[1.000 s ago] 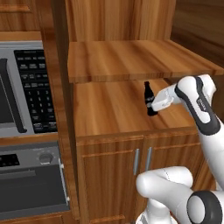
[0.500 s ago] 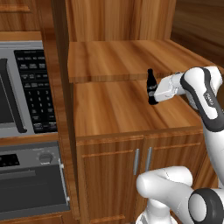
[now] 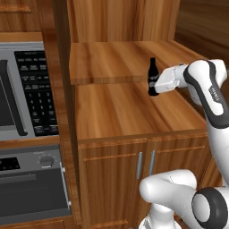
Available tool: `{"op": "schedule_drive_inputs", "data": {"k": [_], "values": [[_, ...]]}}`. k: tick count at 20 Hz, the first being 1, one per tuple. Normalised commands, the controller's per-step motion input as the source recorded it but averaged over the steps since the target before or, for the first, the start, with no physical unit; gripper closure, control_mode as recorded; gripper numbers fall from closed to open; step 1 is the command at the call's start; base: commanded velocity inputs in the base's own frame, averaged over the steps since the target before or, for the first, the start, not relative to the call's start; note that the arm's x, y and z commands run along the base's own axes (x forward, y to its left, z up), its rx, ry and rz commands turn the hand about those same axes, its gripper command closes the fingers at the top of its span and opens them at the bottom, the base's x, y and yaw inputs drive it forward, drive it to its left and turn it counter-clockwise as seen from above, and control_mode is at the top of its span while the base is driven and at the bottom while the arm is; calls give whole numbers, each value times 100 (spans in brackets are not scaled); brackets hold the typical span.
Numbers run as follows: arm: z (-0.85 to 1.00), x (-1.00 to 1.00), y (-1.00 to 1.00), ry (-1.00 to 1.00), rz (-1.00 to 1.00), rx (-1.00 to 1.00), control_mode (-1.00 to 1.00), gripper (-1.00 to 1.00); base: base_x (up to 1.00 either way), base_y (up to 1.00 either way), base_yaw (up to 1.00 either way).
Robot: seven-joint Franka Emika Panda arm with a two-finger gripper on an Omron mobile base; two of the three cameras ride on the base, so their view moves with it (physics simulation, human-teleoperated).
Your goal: Pick the bottled drink from the counter and place it in the open cabinet.
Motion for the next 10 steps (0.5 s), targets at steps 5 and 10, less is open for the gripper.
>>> {"op": "schedule_drive_inputs", "data": {"k": [5, 10], "values": [[43, 26, 23, 10, -2, 2, -100, 100, 0, 0, 0], [30, 37, 18, 3, -3, 0, -100, 100, 0, 0, 0]]}}
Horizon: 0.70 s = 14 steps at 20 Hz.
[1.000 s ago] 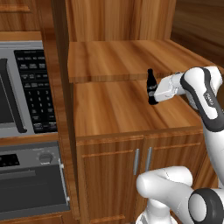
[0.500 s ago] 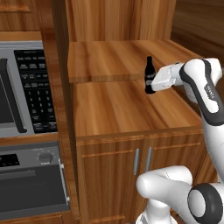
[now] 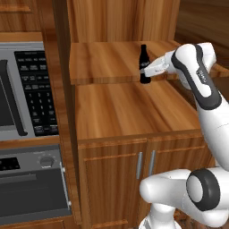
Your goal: Pick the bottled drink from the counter and place it in the open cabinet.
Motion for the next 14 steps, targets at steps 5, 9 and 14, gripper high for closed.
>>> {"op": "schedule_drive_inputs", "data": {"k": [5, 9, 14], "values": [[11, 40, 8, 0, -4, 0, -100, 100, 0, 0, 0], [0, 59, 10, 0, -9, 0, -100, 100, 0, 0, 0], [0, 61, 10, 0, -7, 0, -100, 100, 0, 0, 0]]}}
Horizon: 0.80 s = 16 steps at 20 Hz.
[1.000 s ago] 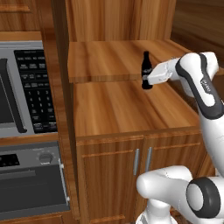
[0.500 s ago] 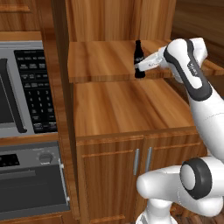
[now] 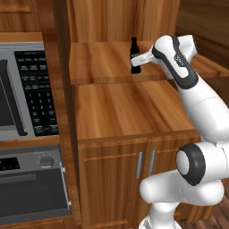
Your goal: Pick the bottled drink from the counter and place it in the open cabinet.
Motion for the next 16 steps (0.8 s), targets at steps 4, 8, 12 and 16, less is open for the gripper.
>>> {"op": "schedule_drive_inputs", "data": {"k": [4, 8, 12, 16], "values": [[-2, 54, 6, 0, -5, 0, -100, 100, 0, 0, 0], [-12, 40, 1, -2, 0, 1, -100, 100, 0, 0, 0], [-19, 31, 0, -7, 0, 1, -100, 100, 0, 0, 0], [-20, 32, 0, -11, 0, 1, -100, 100, 0, 0, 0]]}}
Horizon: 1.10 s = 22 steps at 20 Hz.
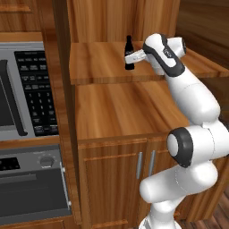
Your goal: Pick the bottled drink from the counter and place it in the open cabinet.
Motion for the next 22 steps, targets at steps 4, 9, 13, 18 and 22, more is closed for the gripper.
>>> {"op": "schedule_drive_inputs", "data": {"k": [4, 9, 13, 18, 22], "values": [[-14, 39, 0, -4, 0, 0, -100, 100, 0, 0, 0], [-22, 38, 3, 0, 0, 0, -100, 100, 0, 0, 0], [-25, 37, 3, 0, 0, 0, -100, 100, 0, 0, 0], [-29, 33, 5, -1, 0, 0, -100, 100, 0, 0, 0], [-33, 34, 9, -6, 0, 0, -100, 100, 0, 0, 0]]}}
